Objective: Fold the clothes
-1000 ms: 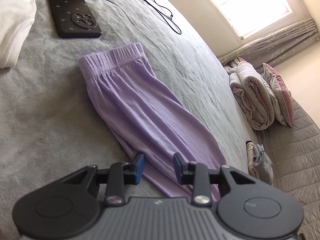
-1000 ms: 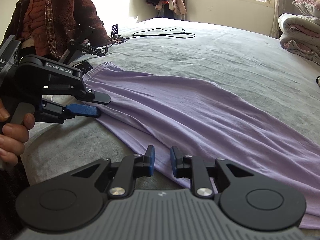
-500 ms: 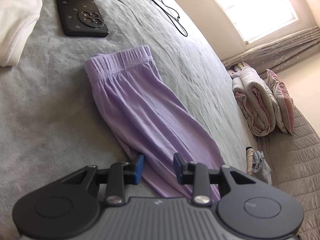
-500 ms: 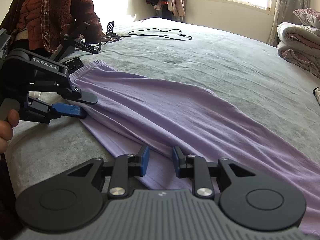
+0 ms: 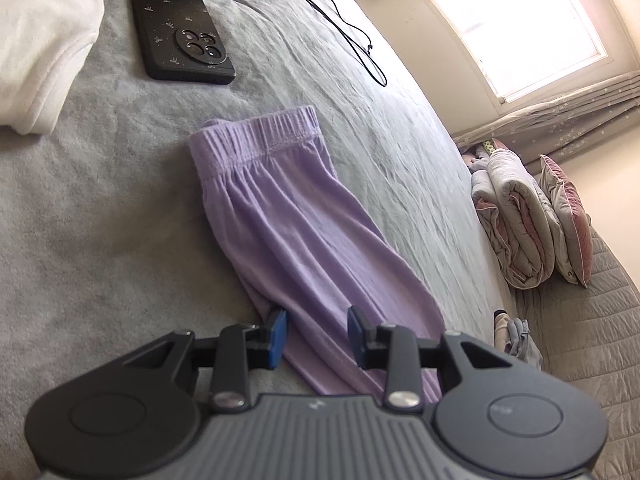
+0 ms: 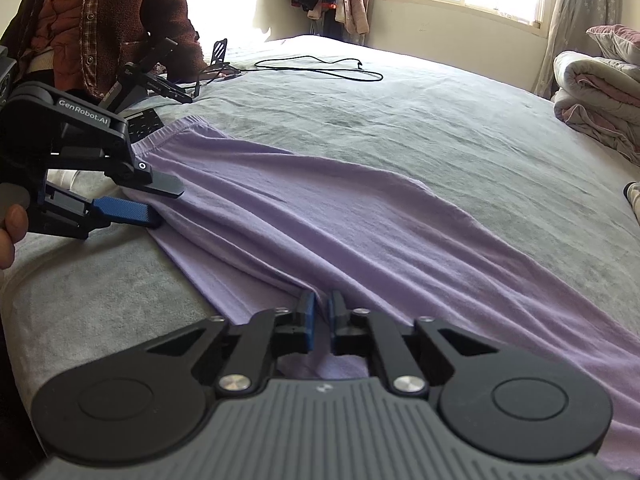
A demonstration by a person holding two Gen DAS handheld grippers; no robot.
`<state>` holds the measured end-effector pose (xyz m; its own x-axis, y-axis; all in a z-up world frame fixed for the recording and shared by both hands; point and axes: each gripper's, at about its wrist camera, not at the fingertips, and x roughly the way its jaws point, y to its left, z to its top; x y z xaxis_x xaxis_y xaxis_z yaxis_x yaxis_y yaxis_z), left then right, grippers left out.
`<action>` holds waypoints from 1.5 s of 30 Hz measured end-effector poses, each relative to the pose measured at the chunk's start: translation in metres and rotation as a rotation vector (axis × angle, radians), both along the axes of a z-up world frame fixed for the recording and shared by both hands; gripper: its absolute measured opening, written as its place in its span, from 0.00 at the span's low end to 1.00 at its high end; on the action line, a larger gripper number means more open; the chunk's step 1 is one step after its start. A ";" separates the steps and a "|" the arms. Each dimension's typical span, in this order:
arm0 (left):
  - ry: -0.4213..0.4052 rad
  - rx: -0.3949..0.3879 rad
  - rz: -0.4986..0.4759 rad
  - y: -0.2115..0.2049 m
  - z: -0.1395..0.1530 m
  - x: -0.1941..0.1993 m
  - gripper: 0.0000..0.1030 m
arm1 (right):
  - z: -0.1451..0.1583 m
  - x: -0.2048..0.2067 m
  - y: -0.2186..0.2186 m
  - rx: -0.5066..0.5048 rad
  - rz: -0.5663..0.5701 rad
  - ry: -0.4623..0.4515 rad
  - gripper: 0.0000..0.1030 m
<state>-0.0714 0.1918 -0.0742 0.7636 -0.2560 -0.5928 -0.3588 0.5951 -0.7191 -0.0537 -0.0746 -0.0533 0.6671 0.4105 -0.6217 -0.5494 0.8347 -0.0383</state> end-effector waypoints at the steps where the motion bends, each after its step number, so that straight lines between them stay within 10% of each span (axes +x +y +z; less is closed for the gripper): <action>1: 0.000 0.001 0.005 0.000 0.000 0.000 0.32 | 0.002 -0.002 -0.001 0.005 0.002 -0.005 0.00; 10: -0.003 0.014 0.072 0.007 0.002 -0.008 0.29 | 0.012 -0.031 -0.004 0.043 0.054 -0.026 0.00; 17: 0.009 0.037 0.113 0.011 0.000 -0.013 0.08 | 0.010 -0.033 0.003 0.020 0.059 -0.024 0.00; 24: -0.036 0.104 0.138 0.014 0.010 -0.020 0.04 | 0.011 -0.027 0.015 0.028 0.058 -0.024 0.14; 28: -0.026 0.072 0.156 0.020 0.009 -0.022 0.07 | 0.010 -0.020 0.025 0.041 0.057 -0.010 0.14; 31: -0.022 0.095 0.169 0.019 0.011 -0.021 0.36 | 0.009 -0.018 0.029 0.050 0.057 -0.002 0.14; 37: -0.039 0.199 0.183 0.014 0.020 -0.019 0.36 | 0.006 -0.016 0.035 0.065 0.055 0.006 0.20; 39: -0.036 0.217 0.185 0.013 0.020 -0.017 0.27 | 0.005 -0.016 0.037 0.071 0.054 0.009 0.36; 45: -0.022 0.265 0.184 0.013 0.020 -0.011 0.02 | 0.002 -0.013 0.043 0.070 0.042 -0.001 0.29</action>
<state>-0.0820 0.2051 -0.0543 0.7961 0.0482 -0.6033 -0.4636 0.6893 -0.5567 -0.0669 -0.0319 -0.0509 0.6489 0.4807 -0.5898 -0.5841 0.8115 0.0188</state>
